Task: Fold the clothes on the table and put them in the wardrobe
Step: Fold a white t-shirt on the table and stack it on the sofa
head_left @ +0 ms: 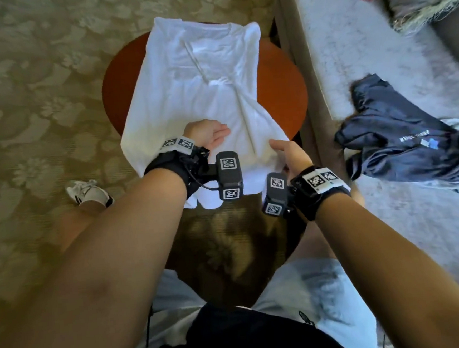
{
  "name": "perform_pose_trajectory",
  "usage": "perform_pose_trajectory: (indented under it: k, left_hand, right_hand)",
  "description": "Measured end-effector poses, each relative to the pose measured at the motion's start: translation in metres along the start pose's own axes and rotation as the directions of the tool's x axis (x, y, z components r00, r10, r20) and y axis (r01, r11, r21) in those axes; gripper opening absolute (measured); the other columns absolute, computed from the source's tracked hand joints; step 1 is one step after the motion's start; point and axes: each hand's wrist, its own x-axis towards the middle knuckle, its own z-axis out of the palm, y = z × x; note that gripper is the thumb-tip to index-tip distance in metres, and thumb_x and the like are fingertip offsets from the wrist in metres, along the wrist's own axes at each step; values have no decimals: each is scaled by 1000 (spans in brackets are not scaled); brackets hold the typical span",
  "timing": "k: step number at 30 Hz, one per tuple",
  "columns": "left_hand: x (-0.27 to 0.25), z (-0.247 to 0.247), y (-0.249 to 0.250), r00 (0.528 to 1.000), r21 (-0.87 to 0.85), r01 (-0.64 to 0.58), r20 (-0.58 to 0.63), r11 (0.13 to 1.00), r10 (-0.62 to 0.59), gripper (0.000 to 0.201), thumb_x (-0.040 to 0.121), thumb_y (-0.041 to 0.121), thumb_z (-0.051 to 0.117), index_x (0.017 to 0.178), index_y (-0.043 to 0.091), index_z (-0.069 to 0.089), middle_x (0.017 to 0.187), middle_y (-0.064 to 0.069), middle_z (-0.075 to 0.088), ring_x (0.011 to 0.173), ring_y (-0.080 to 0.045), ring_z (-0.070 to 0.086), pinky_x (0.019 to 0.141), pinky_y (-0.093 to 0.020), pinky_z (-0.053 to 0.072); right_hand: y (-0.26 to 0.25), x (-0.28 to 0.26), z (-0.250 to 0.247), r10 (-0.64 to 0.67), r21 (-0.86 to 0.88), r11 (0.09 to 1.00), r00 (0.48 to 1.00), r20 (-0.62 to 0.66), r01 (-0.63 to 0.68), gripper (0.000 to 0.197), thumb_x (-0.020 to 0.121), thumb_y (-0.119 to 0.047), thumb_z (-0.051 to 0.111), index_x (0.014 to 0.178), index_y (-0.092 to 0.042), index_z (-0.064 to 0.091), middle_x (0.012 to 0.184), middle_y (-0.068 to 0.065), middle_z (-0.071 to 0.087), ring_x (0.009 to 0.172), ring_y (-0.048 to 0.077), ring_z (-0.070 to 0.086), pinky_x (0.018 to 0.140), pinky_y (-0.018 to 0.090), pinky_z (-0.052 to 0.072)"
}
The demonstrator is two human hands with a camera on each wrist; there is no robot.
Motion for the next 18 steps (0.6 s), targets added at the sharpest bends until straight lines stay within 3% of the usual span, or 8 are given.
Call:
perform_pose_trajectory:
  k: [3,4,7,10,12,14,16,18]
  left_hand:
    - [1,4,0,1000,24,6,-6,1000,-6,31,101,0,40,130,-10,47,132,-22,55,124,-31,55,100,-30,44]
    - [3,5,-1,1000,52,-7,-8,999,7,34,101,-1,38,132,-11,45,135,-22,54,126,-32,54,102,-31,43]
    - [1,9,0,998,174,-45,-46,984,53,34,98,-3,43,131,-10,48,131,-23,58,121,-31,57,96,-31,47]
    - [-4,9,3,997,253,-59,-26,966,68,35,96,-2,47,130,-7,51,128,-21,60,110,-29,63,95,-31,48]
    - [-5,11,5,998,326,-61,-9,943,68,33,93,-1,52,126,-4,55,119,-19,62,97,-23,59,97,-33,48]
    - [-7,17,8,997,404,-67,2,912,72,18,92,3,54,109,3,58,106,-12,59,93,-21,55,92,-32,48]
    - [-12,26,12,997,475,-73,5,877,81,9,92,11,57,100,8,55,99,-7,58,90,-21,54,85,-31,47]
    - [-15,35,13,997,472,-78,54,878,60,11,91,15,57,99,7,56,96,-9,59,87,-23,58,80,-32,47]
  right_hand:
    - [9,10,-12,-43,-8,999,999,-21,43,90,49,-50,89,125,-9,62,112,4,71,102,28,68,92,43,53]
    - [8,7,-16,-55,-13,998,999,5,55,88,49,-47,90,123,-8,65,109,4,73,100,28,70,92,43,54]
    - [-1,-23,-26,-95,-5,995,995,2,95,39,71,-20,82,106,-6,71,104,8,75,97,31,71,87,42,57]
    - [-5,-31,-36,-198,-33,980,980,-28,198,23,67,-4,76,89,-9,72,101,15,74,97,38,69,81,45,59]
    - [-8,-36,-40,-283,-108,955,958,-46,277,23,58,-7,78,78,-15,71,98,16,74,95,39,69,84,51,58]
    - [-9,-42,-41,-346,-242,914,937,-48,325,25,55,-12,78,79,-17,71,97,14,73,95,36,68,84,51,58]
    - [-12,-48,-38,-407,-380,850,913,-34,365,25,64,-12,79,87,-16,70,99,10,72,96,29,66,85,45,57]
    - [-17,-49,-35,-471,-483,782,881,-43,394,22,71,-12,78,91,-17,69,99,5,70,95,24,64,76,34,55]
